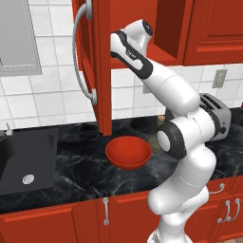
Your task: Retrieve the bottle and the shaker from the cabinet and place them next to the mixing bowl on the counter. Then add garlic from the fridge to the mixing bowl.
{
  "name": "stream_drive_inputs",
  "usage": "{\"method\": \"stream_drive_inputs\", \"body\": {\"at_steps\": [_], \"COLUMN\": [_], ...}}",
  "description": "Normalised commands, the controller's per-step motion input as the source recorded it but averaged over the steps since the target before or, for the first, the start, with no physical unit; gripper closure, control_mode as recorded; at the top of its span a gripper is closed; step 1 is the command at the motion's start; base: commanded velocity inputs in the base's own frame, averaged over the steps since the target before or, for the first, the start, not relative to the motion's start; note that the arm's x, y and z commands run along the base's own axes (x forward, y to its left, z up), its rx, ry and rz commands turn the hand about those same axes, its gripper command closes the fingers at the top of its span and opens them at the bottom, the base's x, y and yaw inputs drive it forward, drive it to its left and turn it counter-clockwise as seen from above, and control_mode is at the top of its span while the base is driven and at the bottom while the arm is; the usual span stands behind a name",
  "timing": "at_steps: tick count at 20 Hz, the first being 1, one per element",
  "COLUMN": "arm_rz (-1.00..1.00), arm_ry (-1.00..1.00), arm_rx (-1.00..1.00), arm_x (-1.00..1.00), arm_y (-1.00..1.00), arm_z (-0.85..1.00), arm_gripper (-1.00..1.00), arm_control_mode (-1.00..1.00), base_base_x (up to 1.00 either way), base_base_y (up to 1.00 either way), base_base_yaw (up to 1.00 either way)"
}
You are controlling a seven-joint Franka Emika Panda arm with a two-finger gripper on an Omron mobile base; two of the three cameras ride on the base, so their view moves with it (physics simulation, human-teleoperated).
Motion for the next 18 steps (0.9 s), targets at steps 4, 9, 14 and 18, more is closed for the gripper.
{"method": "stream_drive_inputs", "body": {"at_steps": [4,9,14,18], "arm_rz": [0.0,0.0,0.0,-0.03], "arm_ry": [0.0,0.0,0.0,0.0], "arm_rx": [0.0,0.0,0.0,0.02], "arm_x": [0.0,0.0,0.0,-0.06], "arm_y": [0.0,0.0,0.0,-0.16], "arm_z": [0.0,0.0,0.0,0.03], "arm_gripper": [1.0,1.0,1.0,1.0], "arm_control_mode": [-1.0,-1.0,-1.0,-1.0], "base_base_x": [0.0,0.0,0.0,0.0], "base_base_y": [0.0,0.0,0.0,0.0], "base_base_yaw": [0.0,0.0,0.0,0.0]}}
